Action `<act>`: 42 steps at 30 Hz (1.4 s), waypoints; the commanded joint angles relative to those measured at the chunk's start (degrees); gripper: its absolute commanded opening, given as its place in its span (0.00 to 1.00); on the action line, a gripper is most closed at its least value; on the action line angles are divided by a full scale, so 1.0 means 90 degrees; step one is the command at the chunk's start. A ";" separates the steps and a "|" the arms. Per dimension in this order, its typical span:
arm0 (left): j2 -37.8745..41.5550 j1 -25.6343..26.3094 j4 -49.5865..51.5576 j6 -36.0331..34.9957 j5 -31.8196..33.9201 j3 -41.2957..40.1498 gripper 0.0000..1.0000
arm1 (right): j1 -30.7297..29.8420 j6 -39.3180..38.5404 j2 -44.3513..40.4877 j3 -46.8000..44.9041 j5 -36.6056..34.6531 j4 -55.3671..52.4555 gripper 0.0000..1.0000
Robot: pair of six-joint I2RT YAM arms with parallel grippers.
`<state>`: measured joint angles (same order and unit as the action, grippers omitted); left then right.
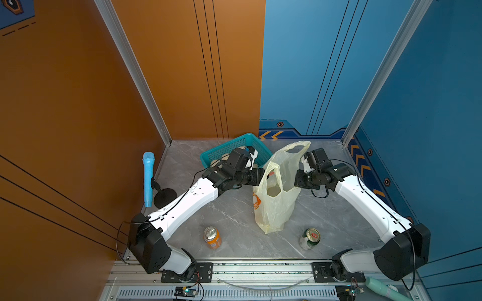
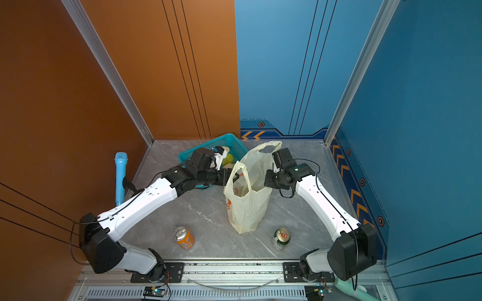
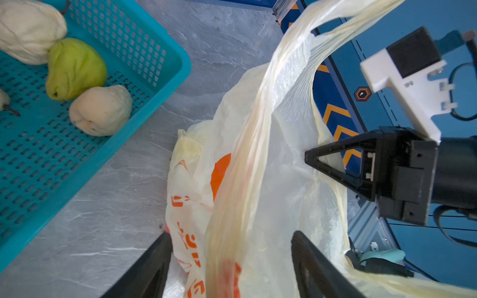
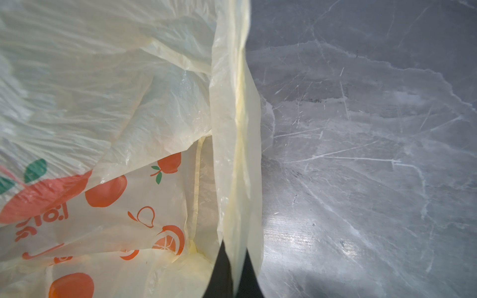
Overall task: Place the pears into plastic bags & tie knots
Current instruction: Pick up the plastic bag at the center of the board, then pick up the pear from the basket.
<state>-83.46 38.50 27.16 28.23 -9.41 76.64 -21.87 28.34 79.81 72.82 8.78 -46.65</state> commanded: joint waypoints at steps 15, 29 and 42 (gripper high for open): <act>-0.0418 -0.2145 0.1547 -0.0953 0.0666 0.0978 0.73 | 0.0264 -0.0697 0.0217 0.0376 -0.0141 -0.0226 0.00; -0.3989 -0.2452 0.1967 -0.0309 0.2029 0.3554 0.80 | 0.0281 -0.0591 0.0185 0.0337 -0.0174 -0.0217 0.00; -0.6393 -0.2393 0.2518 0.0203 0.2662 0.5813 0.83 | 0.0281 -0.0484 0.0181 0.0284 -0.0201 -0.0121 0.00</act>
<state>-139.24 16.58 46.02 28.67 12.01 126.32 -19.68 23.38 81.67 75.18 8.32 -47.11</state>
